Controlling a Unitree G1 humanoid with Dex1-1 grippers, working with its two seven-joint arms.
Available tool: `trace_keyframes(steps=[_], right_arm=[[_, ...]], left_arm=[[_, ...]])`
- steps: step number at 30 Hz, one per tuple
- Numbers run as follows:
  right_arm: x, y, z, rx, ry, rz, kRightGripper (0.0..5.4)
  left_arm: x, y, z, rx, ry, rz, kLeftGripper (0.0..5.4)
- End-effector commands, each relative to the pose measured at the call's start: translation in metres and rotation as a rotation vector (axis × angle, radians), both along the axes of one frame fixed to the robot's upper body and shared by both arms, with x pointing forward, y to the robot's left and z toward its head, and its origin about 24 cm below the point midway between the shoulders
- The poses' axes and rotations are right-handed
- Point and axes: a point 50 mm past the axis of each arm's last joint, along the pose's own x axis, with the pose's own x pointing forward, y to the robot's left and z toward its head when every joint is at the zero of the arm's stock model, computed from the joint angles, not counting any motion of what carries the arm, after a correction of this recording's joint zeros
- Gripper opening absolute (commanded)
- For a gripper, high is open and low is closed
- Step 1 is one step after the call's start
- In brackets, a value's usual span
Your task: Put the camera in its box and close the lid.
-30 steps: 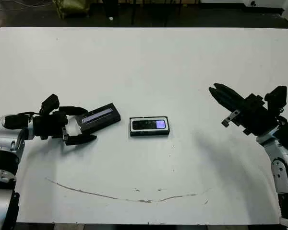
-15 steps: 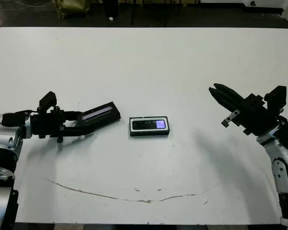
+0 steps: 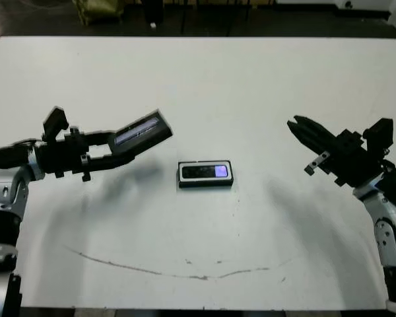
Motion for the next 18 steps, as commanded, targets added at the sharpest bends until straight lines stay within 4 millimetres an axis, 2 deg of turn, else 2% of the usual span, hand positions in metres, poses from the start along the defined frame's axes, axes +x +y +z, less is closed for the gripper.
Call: trace_keyframes(steps=[1, 6, 10, 18], right_arm=[[-0.002, -0.002, -0.006, -0.011, 0.039, -0.01, 0.0], [-0.002, -0.002, -0.007, -0.006, 0.036, -0.006, 0.0], [-0.001, -0.003, -0.007, 0.008, 0.041, -0.002, 0.0], [-0.002, -0.004, -0.004, -0.01, 0.031, -0.01, 0.0]], left_arm=[[-0.007, -0.011, 0.007, -0.032, -0.001, -0.033, 2.22], [-0.011, -0.041, 0.008, -0.033, -0.072, -0.134, 2.22], [-0.011, -0.058, 0.0, -0.035, -0.043, -0.201, 2.22], [-0.006, -0.066, -0.016, 0.028, 0.022, -0.216, 2.22]])
